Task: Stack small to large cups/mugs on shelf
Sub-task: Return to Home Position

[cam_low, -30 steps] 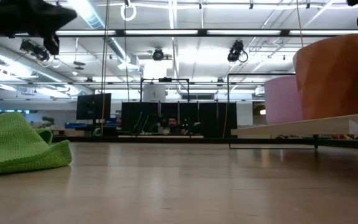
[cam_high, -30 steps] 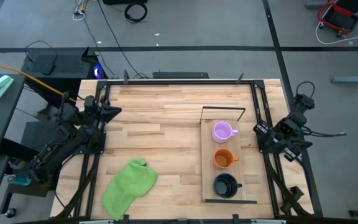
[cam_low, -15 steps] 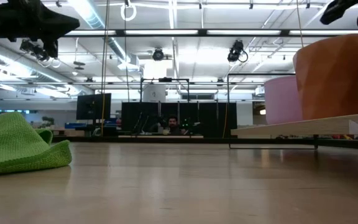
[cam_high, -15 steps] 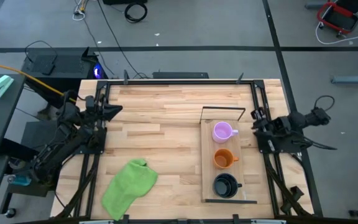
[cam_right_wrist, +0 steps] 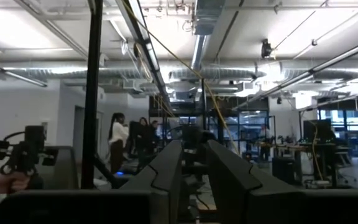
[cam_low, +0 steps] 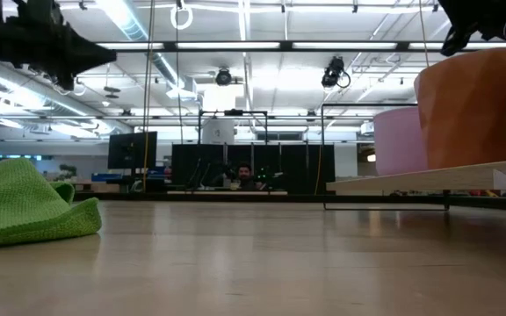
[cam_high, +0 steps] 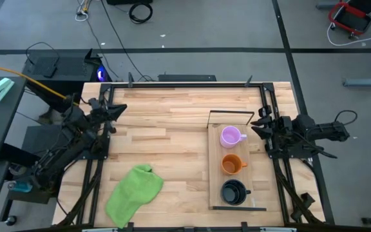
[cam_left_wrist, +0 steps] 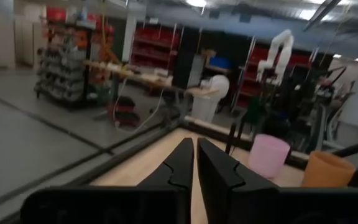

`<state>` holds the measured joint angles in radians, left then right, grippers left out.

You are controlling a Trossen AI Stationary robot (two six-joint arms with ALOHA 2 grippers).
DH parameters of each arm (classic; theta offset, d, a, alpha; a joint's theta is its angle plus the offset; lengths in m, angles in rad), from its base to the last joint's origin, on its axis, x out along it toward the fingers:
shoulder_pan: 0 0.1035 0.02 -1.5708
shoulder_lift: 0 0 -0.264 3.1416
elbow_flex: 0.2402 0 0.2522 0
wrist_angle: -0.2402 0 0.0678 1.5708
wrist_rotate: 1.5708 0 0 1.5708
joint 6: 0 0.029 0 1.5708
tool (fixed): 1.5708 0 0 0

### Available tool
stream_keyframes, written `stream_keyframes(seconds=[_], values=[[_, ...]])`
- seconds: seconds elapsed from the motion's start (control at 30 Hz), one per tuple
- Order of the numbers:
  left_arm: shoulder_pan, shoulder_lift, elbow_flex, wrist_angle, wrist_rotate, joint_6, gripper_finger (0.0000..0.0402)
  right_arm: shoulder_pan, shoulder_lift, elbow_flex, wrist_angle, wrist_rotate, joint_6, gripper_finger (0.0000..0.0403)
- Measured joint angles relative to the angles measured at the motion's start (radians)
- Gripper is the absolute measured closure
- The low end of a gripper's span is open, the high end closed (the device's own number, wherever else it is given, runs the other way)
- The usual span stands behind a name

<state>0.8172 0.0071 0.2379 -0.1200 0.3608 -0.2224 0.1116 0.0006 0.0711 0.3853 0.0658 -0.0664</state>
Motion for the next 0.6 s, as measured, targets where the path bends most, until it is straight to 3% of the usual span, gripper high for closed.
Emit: stream_keyframes(seconds=[0.17,0.5,0.6], values=[[0.0,0.0,-0.001,-0.035,-0.015,0.025,0.0367,0.0,0.0,0.0,-0.006,0.003,0.02,0.0319],[0.0,-0.001,-0.191,0.328,-0.056,-0.054,0.0374,0.001,0.0,0.0,-0.021,0.004,0.007,0.0319],[0.0,0.0,-0.228,0.347,-0.091,-0.054,0.0376,0.001,0.0,0.0,-0.031,0.008,0.011,0.0319]])
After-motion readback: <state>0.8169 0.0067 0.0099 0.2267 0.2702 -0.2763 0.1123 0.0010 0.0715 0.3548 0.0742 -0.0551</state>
